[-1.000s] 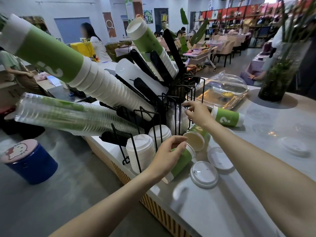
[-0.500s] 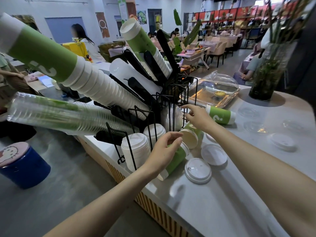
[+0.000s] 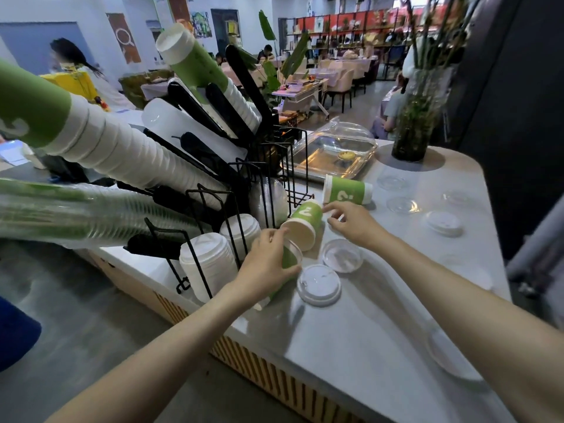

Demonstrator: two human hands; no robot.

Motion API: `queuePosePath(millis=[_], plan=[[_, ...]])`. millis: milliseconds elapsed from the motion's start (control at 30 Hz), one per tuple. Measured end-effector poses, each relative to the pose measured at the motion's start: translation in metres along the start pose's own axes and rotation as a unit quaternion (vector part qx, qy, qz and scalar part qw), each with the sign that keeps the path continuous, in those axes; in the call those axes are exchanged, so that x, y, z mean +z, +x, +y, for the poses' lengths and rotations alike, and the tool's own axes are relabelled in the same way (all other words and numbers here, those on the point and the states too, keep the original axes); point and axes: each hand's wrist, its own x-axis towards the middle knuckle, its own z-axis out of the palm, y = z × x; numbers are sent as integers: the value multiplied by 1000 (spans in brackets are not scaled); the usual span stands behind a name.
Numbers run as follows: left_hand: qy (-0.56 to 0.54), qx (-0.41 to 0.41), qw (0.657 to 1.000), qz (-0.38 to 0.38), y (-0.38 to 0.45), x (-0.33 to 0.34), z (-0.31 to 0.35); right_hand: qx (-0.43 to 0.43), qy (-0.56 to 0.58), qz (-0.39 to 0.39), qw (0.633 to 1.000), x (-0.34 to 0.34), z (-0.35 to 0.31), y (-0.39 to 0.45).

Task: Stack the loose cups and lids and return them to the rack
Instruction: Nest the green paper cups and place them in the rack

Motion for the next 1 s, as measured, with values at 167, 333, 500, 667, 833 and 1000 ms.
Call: queuePosePath(millis=[167, 333, 500, 667, 833, 1000], plan=[[92, 6, 995, 31, -6, 18, -11, 7, -6, -3, 1000, 9, -1, -7], [-2, 69, 991, 113, -14, 13, -10, -1, -15, -4, 1000, 12, -9, -7], [-163, 144, 948, 231, -19, 15, -13, 2, -31, -19, 999, 21, -15, -3], [-240, 149, 918, 279, -22, 37, -19, -2, -97, -46, 994, 27, -21, 1], [-307, 52, 918, 244, -18, 44, -11, -28, -199, -67, 977, 31, -27, 6], [-317, 28, 934, 163, -16, 52, -19, -55, -312, -98, 944, 27, -32, 18]])
